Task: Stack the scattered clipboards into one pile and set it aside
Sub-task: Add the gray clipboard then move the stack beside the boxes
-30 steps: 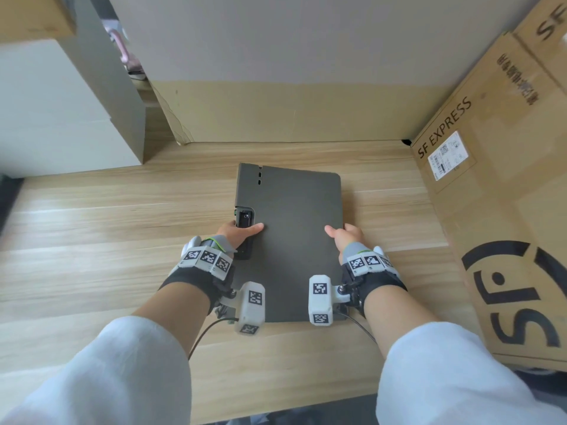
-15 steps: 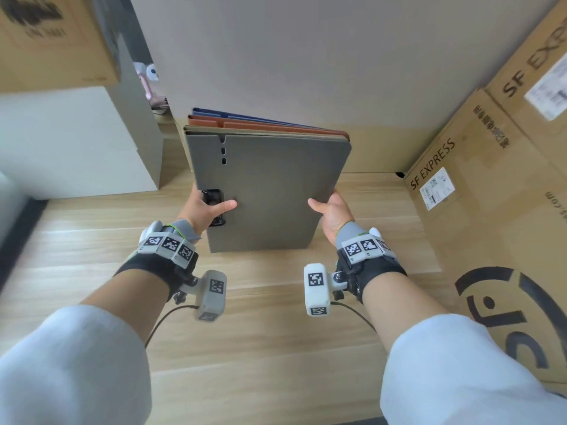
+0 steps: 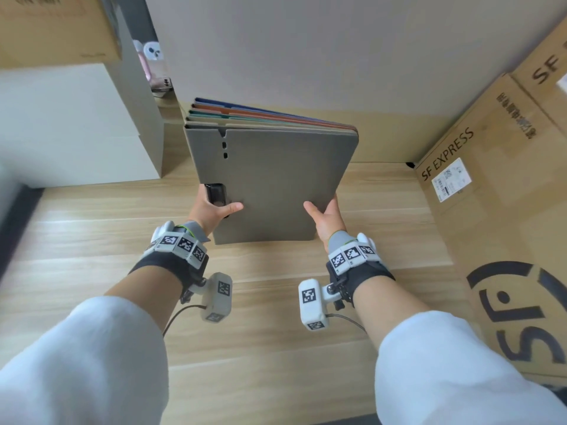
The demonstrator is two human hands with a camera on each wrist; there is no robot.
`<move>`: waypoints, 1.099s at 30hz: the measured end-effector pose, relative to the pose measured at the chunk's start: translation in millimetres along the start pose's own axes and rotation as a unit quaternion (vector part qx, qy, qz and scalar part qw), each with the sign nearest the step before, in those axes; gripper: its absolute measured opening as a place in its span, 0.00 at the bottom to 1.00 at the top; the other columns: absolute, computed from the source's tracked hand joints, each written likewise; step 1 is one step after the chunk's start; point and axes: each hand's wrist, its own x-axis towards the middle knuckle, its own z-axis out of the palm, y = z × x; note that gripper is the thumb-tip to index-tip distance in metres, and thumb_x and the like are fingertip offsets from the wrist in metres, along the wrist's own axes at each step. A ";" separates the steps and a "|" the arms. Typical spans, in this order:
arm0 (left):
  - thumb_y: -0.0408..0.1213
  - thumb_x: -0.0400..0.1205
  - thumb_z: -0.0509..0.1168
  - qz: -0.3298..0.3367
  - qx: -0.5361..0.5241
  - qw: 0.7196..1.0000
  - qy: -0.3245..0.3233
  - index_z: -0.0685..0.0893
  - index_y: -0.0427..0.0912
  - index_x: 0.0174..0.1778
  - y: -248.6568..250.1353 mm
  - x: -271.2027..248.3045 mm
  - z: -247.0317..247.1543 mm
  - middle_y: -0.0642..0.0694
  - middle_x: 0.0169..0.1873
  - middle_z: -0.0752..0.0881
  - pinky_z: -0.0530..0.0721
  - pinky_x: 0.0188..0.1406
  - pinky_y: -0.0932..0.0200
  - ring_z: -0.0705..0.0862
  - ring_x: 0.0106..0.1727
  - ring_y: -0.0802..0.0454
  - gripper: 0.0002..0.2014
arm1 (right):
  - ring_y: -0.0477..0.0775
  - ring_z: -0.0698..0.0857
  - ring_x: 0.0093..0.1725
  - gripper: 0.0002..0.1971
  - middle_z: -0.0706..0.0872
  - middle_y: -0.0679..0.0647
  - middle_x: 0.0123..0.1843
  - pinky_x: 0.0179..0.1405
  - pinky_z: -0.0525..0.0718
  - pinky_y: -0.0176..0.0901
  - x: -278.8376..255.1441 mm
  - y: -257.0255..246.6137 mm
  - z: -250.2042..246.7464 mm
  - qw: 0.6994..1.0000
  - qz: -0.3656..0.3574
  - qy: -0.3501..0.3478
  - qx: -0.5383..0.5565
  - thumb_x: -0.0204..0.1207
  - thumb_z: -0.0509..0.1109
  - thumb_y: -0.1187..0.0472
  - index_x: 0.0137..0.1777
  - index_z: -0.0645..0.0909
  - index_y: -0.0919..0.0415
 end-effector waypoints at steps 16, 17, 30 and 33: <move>0.55 0.69 0.75 -0.219 0.122 0.959 -0.132 0.80 0.28 0.63 -10.7 6.8 59.3 0.37 0.48 0.82 0.77 0.56 0.51 0.82 0.53 0.40 0.36 | 0.62 0.65 0.80 0.37 0.64 0.60 0.82 0.76 0.63 0.51 11.4 7.2 -38.3 0.961 0.217 0.091 -0.146 0.78 0.68 0.57 0.81 0.54 0.66; 0.55 0.70 0.74 -0.224 0.130 0.956 -0.135 0.79 0.29 0.65 -8.6 3.9 67.3 0.37 0.50 0.82 0.77 0.59 0.51 0.82 0.56 0.40 0.37 | 0.62 0.66 0.80 0.36 0.65 0.60 0.81 0.75 0.64 0.51 10.7 10.2 -44.7 0.959 0.223 0.099 -0.145 0.77 0.68 0.58 0.81 0.55 0.67; 0.56 0.69 0.74 -0.246 0.105 0.946 -0.183 0.80 0.32 0.59 59.1 5.8 249.1 0.42 0.46 0.82 0.78 0.44 0.57 0.81 0.41 0.46 0.34 | 0.61 0.69 0.79 0.36 0.68 0.60 0.80 0.75 0.67 0.49 73.0 15.0 -211.3 0.940 0.232 0.181 -0.173 0.75 0.71 0.57 0.80 0.61 0.65; 0.56 0.68 0.75 -0.246 0.095 0.947 -0.184 0.80 0.31 0.64 66.8 11.7 277.4 0.42 0.45 0.83 0.79 0.33 0.59 0.79 0.30 0.51 0.37 | 0.60 0.70 0.78 0.36 0.70 0.59 0.80 0.74 0.68 0.48 89.9 19.1 -238.0 0.938 0.225 0.190 -0.183 0.74 0.72 0.56 0.80 0.63 0.64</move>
